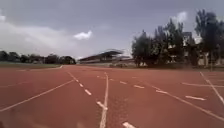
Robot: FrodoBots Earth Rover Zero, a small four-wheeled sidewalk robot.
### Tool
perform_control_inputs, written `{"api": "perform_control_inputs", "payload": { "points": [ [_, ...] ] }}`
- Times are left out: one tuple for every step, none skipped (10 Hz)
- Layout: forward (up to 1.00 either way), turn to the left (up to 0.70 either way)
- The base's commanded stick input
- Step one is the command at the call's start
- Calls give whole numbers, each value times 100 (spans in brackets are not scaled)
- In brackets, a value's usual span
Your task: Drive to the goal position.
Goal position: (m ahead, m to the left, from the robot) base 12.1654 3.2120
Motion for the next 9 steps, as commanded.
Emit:
{"api": "perform_control_inputs", "payload": {
  "points": [
    [45, 0],
    [45, 0],
    [45, 0],
    [45, 0],
    [45, 0],
    [45, 0],
    [45, 0],
    [45, 0],
    [45, 0]
  ]
}}
